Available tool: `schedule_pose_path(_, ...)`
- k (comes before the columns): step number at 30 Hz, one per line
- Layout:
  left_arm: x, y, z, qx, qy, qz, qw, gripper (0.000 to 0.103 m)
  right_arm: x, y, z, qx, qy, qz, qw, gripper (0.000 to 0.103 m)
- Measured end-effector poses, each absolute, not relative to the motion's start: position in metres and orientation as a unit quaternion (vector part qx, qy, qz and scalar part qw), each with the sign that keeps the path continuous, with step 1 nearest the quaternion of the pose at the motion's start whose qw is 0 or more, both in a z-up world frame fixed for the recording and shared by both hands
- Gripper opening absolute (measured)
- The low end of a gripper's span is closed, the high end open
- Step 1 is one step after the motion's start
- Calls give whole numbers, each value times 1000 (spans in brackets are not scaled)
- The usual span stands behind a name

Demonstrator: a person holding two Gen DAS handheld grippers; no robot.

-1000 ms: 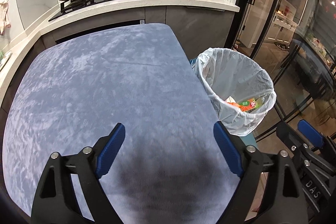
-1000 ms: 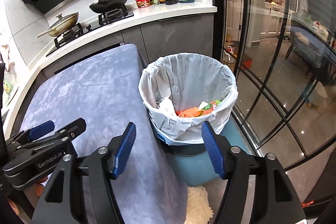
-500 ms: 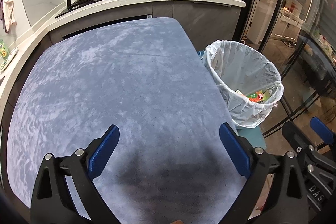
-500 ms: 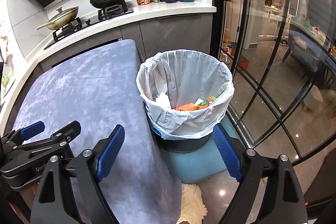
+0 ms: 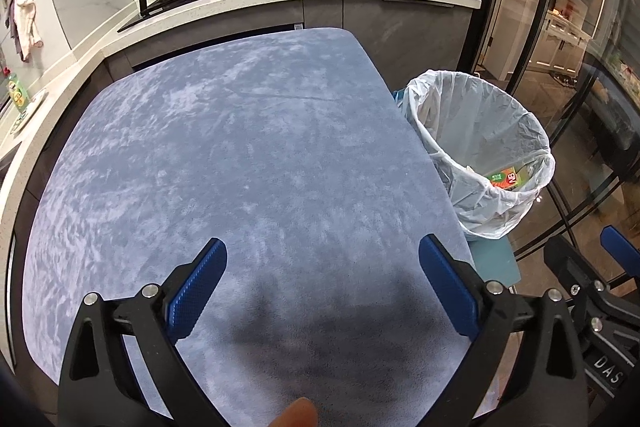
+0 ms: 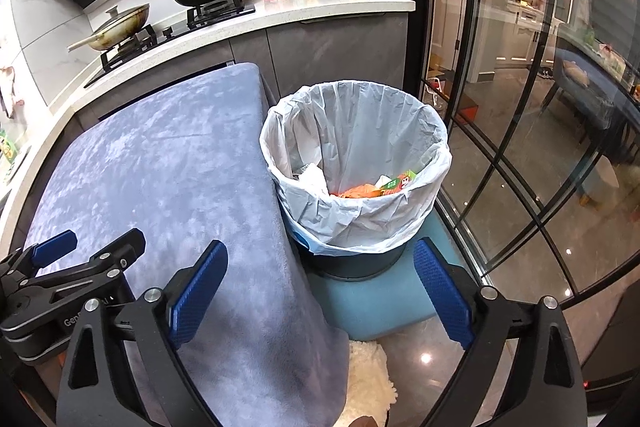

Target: Collect trash

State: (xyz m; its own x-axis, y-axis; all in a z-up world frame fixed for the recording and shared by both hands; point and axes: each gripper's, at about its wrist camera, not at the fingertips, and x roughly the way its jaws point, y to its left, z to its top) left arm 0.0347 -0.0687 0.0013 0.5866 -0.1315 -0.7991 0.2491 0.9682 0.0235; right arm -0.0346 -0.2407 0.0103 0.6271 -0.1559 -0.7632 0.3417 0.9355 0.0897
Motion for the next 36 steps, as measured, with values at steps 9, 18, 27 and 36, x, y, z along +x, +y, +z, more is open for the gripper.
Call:
schedule_pose_path(9,34,-70,1,69,440,-103,889,93,-32,-240,7,105,416,-138,893,91)
schedule_pose_path(18,34,-72,-1,77,439,-94,890,93,-29,-239,4,98,419,-134,893,95)
schedule_pose_path(27,36,-72,-4,79,442,-89,889,94,-25,-241,1,93,423,-131,892,96)
schedule_pose_path(36,38,-75,-7,81,444,-91,887,95,-24,-245,0,89,423,-137,891,96)
